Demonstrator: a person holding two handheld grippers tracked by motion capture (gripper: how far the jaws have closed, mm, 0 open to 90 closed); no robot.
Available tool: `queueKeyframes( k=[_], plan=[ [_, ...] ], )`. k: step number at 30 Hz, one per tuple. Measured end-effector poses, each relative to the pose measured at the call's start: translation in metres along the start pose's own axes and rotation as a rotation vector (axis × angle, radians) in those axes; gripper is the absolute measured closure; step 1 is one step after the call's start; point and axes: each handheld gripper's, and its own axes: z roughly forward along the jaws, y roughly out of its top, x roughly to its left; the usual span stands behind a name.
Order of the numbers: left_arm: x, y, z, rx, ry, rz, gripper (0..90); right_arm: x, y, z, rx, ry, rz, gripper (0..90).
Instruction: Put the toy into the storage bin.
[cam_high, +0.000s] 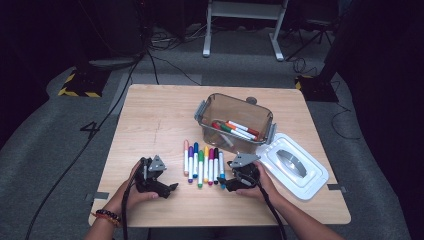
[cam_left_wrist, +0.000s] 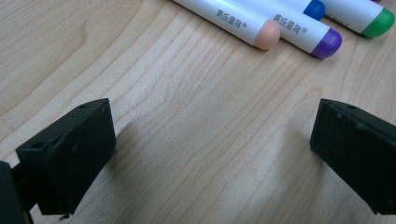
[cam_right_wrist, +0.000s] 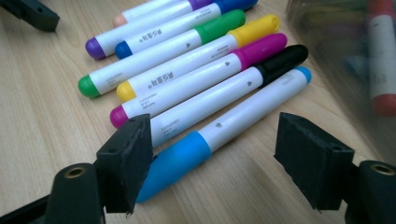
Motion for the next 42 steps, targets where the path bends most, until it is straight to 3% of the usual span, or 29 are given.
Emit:
queueKeyframes(
  k=[6, 11, 16, 21, 26, 31, 36, 42],
  plan=[
    [0.0, 0.0, 0.0, 0.0, 0.001, 0.0, 0.5, -0.005, -0.007, -0.002, 0.04, -0.016, 0.005, 28.8],
    [-0.001, 0.0, 0.0, -0.001, 0.003, -0.002, 0.6, -0.025, -0.018, -0.014, 0.072, -0.081, 0.06, 33.0],
    [-0.001, -0.001, -0.001, -0.001, 0.004, -0.002, 0.6, -0.046, -0.025, -0.023, 0.054, -0.08, 0.127, 40.3],
    [-0.001, -0.001, -0.001, 0.0, 0.003, -0.002, 0.5, -0.051, -0.022, -0.02, 0.031, -0.05, 0.058, 49.7],
    [-0.001, -0.001, 0.0, 0.0, 0.003, -0.003, 0.5, -0.052, -0.022, -0.016, 0.035, -0.025, 0.053, 56.3],
    [0.0, -0.001, 0.0, 0.0, 0.003, -0.002, 0.5, -0.056, -0.024, -0.021, 0.057, -0.034, 0.061, 72.6],
    [0.0, -0.001, 0.0, -0.001, 0.003, -0.002, 0.5, -0.062, -0.027, -0.028, 0.076, -0.039, 0.07, 73.8],
    [0.0, 0.0, 0.0, 0.0, 0.003, -0.002, 0.5, -0.061, -0.03, -0.033, 0.094, -0.024, 0.036, 73.9]
  ],
)
